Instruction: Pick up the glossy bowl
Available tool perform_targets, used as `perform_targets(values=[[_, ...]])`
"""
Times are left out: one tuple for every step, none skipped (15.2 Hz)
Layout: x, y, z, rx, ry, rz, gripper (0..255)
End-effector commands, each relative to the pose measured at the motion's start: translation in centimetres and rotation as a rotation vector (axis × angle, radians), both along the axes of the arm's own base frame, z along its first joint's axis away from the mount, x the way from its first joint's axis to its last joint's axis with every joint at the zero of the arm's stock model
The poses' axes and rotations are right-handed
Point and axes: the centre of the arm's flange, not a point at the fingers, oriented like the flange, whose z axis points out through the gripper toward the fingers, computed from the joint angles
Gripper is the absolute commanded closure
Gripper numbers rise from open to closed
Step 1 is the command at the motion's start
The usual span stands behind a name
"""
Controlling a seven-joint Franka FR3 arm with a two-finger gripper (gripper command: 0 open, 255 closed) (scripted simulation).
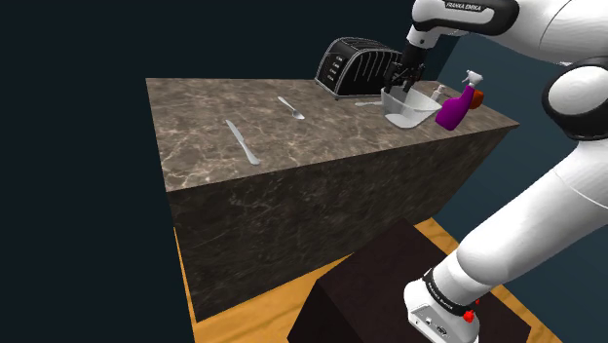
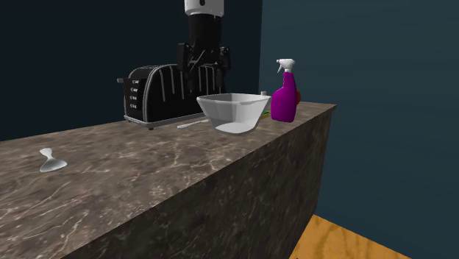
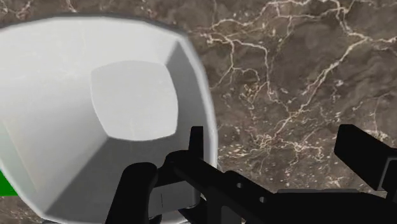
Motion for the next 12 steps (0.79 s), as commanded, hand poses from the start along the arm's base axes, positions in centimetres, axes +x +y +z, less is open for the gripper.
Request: perform_targets(values=[[1.8, -2.0, 0.2, -0.015, 0.003, -0.013, 0], [2.6, -2.9, 0.4, -0.021, 0.004, -0.019, 0], [3.4, -3.9, 0.6, -0.028, 0.006, -0.026, 0], [3.8, -4.4, 0.7, -0.032, 0.007, -0.029, 0], [3.8, -4.4, 0.1, -0.032, 0.007, -0.029, 0], [3.8, -4.4, -0.4, -0.032, 0.007, -0.029, 0], [3.8, -4.4, -0.9, -0.032, 0.007, -0.029, 0], [3.8, -4.4, -1.4, -0.032, 0.007, -0.029, 0], [3.8, -4.4, -2.0, -0.032, 0.007, -0.029, 0], [3.8, -4.4, -2.5, -0.032, 0.007, -0.029, 0], [3.8, -4.4, -3.0, -0.032, 0.007, -0.029, 0], [3.8, -4.4, -3.3, -0.032, 0.007, -0.029, 0]])
